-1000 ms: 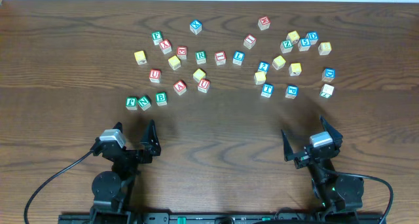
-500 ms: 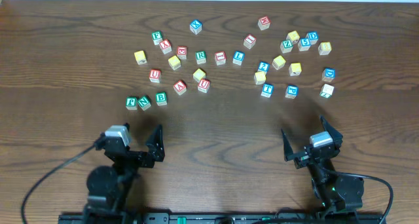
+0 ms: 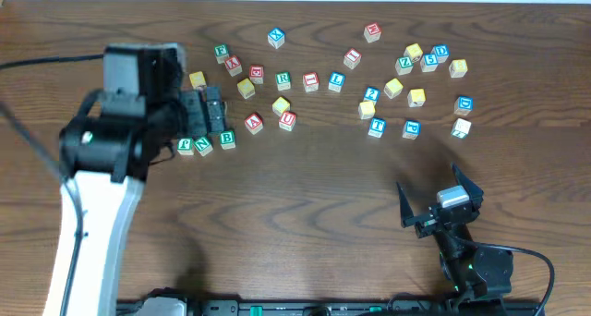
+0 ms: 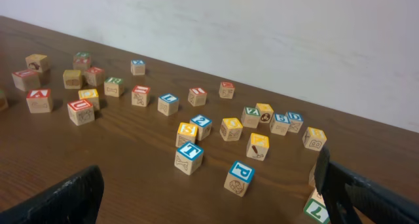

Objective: Spell out ROBOT
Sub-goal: 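Move the left gripper over the green R block in the cluster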

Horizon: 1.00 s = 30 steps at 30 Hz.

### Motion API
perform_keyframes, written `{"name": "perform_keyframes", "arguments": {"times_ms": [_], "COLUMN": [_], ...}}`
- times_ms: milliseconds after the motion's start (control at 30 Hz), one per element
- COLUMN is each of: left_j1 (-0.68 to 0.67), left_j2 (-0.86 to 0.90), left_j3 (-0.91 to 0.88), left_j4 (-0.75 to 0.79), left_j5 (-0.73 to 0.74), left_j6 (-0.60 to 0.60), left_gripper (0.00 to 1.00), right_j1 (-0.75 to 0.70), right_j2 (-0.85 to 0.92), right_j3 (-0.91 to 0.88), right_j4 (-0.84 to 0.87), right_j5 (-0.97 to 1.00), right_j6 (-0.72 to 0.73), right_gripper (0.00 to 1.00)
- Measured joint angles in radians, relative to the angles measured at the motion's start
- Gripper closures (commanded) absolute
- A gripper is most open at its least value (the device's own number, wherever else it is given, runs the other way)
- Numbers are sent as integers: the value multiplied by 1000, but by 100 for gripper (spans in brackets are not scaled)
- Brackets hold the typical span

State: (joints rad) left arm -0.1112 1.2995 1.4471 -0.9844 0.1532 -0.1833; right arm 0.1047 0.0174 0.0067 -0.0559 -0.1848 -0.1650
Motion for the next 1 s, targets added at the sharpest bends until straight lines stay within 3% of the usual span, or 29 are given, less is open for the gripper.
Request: {"name": "perform_keyframes", "arguments": {"times_ms": [467, 600, 800, 1000], "left_j1": [-42, -84, -174, -172], "left_j2": [118, 338, 639, 834], "left_j3": [17, 173, 590, 743], "left_j4": [-12, -45, -103, -182], "left_j5": [-2, -2, -2, -2], "left_j6": [1, 0, -37, -99], "left_gripper": [2, 2, 3, 2], "right_j1": [0, 0, 0, 0], "right_j2": [0, 0, 0, 0], "right_j3": [0, 0, 0, 0], "right_j4": [0, 0, 0, 0], "right_j5": [0, -1, 0, 0], "right_j6": [0, 0, 0, 0], "right_gripper": [1, 1, 1, 1]}}
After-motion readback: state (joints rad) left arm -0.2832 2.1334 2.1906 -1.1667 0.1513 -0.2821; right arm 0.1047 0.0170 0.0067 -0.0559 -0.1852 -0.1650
